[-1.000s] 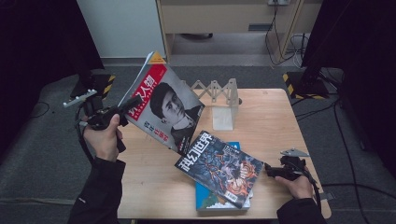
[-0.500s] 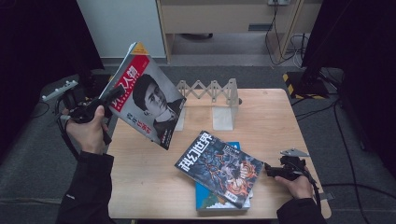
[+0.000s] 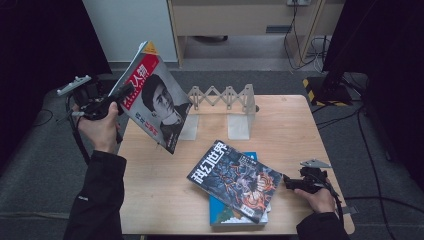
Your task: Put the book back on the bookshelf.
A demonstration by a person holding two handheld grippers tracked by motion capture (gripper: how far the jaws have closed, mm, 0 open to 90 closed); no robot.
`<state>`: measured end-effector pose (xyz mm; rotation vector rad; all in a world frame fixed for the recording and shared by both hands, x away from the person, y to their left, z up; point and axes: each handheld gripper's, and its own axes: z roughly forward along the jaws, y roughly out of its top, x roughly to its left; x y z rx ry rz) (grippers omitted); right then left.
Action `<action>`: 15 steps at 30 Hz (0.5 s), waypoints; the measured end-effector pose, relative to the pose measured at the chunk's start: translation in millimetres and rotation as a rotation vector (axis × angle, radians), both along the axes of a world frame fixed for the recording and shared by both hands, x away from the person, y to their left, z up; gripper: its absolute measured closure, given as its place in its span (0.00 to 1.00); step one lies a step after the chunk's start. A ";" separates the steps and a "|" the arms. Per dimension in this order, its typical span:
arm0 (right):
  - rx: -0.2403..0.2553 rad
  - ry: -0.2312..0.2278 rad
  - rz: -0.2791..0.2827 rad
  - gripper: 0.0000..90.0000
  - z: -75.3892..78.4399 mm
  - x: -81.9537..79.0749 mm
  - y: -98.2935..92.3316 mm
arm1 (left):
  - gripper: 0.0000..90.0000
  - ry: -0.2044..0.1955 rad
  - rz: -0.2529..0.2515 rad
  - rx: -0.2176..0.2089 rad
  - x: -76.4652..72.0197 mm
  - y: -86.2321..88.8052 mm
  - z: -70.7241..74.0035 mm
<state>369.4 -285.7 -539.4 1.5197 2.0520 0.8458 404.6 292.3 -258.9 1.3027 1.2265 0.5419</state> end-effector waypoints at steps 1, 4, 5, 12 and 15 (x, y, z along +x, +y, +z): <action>0.000 0.000 0.000 0.00 0.0 0.0 0.0 | 0.96 0.003 0.007 -0.002 3.4 -1.1 -1.0; 0.000 0.000 0.000 0.00 0.0 0.0 0.0 | 0.96 0.014 0.020 0.005 13.8 -5.0 -4.8; 0.000 0.000 0.000 0.00 0.0 0.0 0.0 | 0.96 0.021 0.031 0.020 20.5 -9.0 -7.9; 0.001 -0.002 -0.004 0.00 -0.2 0.1 0.3 | 0.96 0.036 0.061 0.053 38.0 -19.6 -17.7; 0.002 -0.001 -0.004 0.00 -0.2 0.2 0.5 | 0.96 0.043 0.068 0.067 45.2 -25.2 -22.7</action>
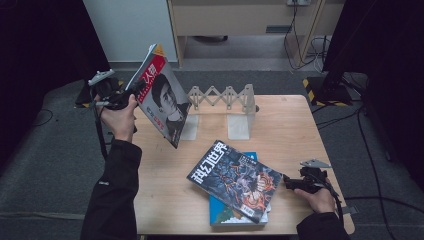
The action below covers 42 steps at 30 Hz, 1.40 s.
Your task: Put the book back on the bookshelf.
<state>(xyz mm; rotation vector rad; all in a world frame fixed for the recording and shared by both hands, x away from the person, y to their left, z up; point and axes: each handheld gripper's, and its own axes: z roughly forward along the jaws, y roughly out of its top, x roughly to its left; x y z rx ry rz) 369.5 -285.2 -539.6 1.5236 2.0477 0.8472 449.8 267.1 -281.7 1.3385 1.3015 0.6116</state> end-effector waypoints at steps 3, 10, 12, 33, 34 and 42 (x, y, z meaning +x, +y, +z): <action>0.000 -0.002 0.001 0.00 0.0 0.3 0.0 | 0.96 0.009 0.005 0.019 6.5 -5.0 -4.6; -0.003 -0.003 0.004 0.00 -0.1 0.5 -0.3 | 0.96 0.013 0.031 0.043 15.5 -10.0 -14.3; -0.003 -0.003 0.004 0.00 -0.1 0.5 -0.2 | 0.96 0.017 0.044 0.050 17.5 -10.8 -18.5; -0.004 -0.006 0.006 0.00 -0.1 0.7 0.1 | 0.95 0.039 0.064 0.131 18.8 -33.8 -55.5; -0.004 -0.006 0.006 0.00 -0.1 0.7 0.1 | 0.95 0.041 0.057 0.129 18.5 -33.3 -56.0; -0.005 -0.001 0.011 0.00 0.1 0.7 0.1 | 0.92 0.058 -0.004 0.128 12.1 -33.4 -60.6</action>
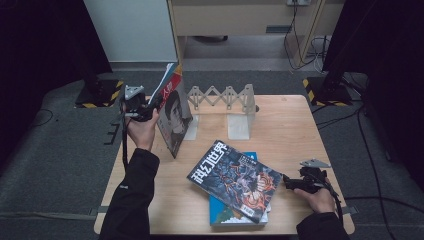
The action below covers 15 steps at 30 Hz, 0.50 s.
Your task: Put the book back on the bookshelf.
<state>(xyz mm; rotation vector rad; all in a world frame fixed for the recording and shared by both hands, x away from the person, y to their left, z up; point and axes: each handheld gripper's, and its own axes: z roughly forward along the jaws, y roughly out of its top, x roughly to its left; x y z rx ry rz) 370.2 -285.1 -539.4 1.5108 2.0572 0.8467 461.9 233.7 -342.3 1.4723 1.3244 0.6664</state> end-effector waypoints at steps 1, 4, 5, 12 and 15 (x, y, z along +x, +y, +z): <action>0.000 0.000 0.000 0.00 0.0 0.0 0.0 | 0.92 0.005 -0.008 -0.008 -0.2 0.6 -0.8; 0.001 -0.001 -0.001 0.00 -0.1 -0.1 0.3 | 0.90 0.024 -0.032 -0.033 0.5 1.4 0.9; 0.001 -0.001 -0.001 0.00 -0.1 0.0 0.4 | 0.89 0.024 -0.032 -0.023 1.0 0.8 2.2; 0.002 0.000 -0.002 0.00 -0.1 -0.1 0.5 | 0.83 0.066 -0.043 0.008 8.4 -4.5 10.8; 0.003 0.001 -0.001 0.00 0.0 -0.2 0.6 | 0.83 0.105 -0.034 0.024 13.3 -4.8 11.5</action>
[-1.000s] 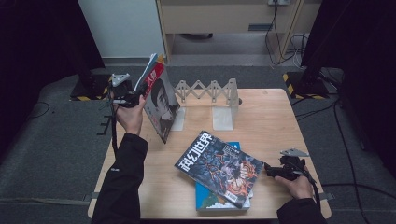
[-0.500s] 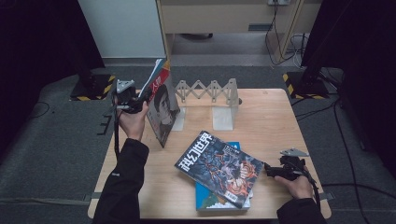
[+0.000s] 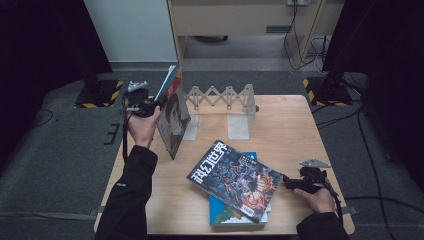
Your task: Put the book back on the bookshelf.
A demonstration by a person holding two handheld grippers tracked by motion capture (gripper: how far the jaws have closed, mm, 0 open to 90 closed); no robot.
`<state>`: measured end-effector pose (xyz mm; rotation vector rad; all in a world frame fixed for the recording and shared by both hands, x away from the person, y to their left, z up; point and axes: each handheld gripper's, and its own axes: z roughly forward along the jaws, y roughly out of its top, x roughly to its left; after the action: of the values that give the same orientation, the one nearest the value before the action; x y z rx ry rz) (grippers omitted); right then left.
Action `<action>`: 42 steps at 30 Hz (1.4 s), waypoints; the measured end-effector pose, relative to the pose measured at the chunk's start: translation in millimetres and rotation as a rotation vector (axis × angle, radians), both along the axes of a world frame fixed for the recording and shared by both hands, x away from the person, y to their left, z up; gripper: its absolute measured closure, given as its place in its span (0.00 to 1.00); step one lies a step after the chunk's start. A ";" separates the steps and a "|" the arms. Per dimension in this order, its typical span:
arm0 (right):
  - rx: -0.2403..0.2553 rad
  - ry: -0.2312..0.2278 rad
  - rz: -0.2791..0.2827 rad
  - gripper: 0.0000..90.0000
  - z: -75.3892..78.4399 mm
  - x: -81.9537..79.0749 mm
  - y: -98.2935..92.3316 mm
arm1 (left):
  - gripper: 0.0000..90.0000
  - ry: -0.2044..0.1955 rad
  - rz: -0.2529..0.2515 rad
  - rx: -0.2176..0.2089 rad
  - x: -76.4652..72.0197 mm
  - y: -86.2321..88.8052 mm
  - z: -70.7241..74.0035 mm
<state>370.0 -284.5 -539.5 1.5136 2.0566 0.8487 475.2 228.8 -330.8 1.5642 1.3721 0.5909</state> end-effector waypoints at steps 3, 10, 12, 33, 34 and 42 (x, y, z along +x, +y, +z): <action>0.000 0.000 0.001 0.00 0.0 0.0 0.1 | 0.90 0.006 0.013 0.008 1.3 -0.1 0.9; 0.001 0.000 0.000 0.00 0.0 0.1 0.4 | 0.96 -0.042 0.064 0.072 0.0 -9.5 -1.1; 0.000 -0.001 0.001 0.00 0.0 0.1 0.3 | 0.96 -0.061 0.080 0.072 1.5 -12.6 -1.8; -0.001 -0.005 0.001 0.00 -0.3 0.3 0.8 | 0.96 -0.079 0.221 0.129 9.1 -24.9 -2.4; 0.001 -0.003 -0.001 0.00 -0.2 0.2 0.9 | 0.96 -0.079 0.221 0.130 8.6 -24.4 -2.5; 0.000 -0.001 0.002 0.00 -0.1 0.1 0.8 | 0.92 -0.089 0.210 0.107 5.5 -18.7 -3.7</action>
<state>370.2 -283.7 -539.5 1.5112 2.0578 0.8501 480.8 210.1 -334.5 1.4684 1.4668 0.8642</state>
